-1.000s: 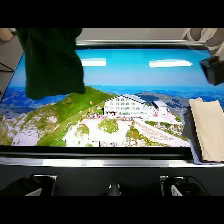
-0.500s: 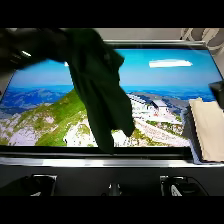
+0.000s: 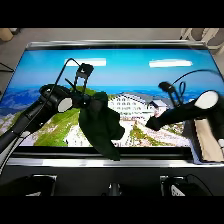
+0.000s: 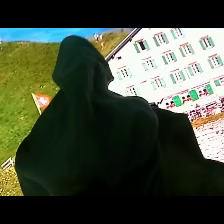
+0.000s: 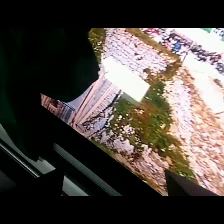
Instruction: Fold the shirts.
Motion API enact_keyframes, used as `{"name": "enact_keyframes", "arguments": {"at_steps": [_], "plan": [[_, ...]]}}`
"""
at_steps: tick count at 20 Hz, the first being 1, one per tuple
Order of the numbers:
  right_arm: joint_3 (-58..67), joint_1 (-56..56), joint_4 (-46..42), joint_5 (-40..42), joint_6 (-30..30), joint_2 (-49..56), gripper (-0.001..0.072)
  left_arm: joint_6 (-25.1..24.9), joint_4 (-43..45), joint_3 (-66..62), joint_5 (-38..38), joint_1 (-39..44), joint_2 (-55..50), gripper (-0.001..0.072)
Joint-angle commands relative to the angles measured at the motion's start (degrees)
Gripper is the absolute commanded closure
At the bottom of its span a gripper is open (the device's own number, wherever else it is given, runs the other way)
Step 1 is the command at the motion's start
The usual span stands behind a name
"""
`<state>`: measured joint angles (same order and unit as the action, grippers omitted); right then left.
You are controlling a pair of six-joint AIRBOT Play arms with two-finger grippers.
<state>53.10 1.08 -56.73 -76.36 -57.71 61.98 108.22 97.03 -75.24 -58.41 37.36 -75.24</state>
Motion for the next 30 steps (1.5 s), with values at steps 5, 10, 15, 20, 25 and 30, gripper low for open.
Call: {"name": "enact_keyframes", "arguments": {"at_steps": [5,10,15,20,25,30], "plan": [[-13.1,17.0,18.3,25.3,1.6,10.4,0.0000,-0.2,0.1,1.2,-4.9,-3.4,-0.6,0.0676],[-13.0,24.8,33.2,42.2,-0.3,14.1,0.0002,-0.2,0.1,1.2,-8.0,-4.5,-0.6,0.0677],[-13.0,27.4,34.8,46.3,-7.8,16.7,0.0066,-0.2,0.0,1.2,-8.1,-4.5,-0.6,0.0677],[-13.0,27.4,35.0,46.3,-8.8,18.1,0.0690,-0.2,0.0,1.2,-8.0,-4.5,-0.6,0.0677],[-5.8,18.2,23.9,35.1,6.9,8.7,0.0692,-4.1,2.3,-3.1,-8.9,-6.7,2.0,0.0677],[17.2,5.5,-0.5,26.0,10.9,-16.0,0.0691,-1.7,1.4,-22.1,-10.8,-12.6,11.1,0.0677]]}}
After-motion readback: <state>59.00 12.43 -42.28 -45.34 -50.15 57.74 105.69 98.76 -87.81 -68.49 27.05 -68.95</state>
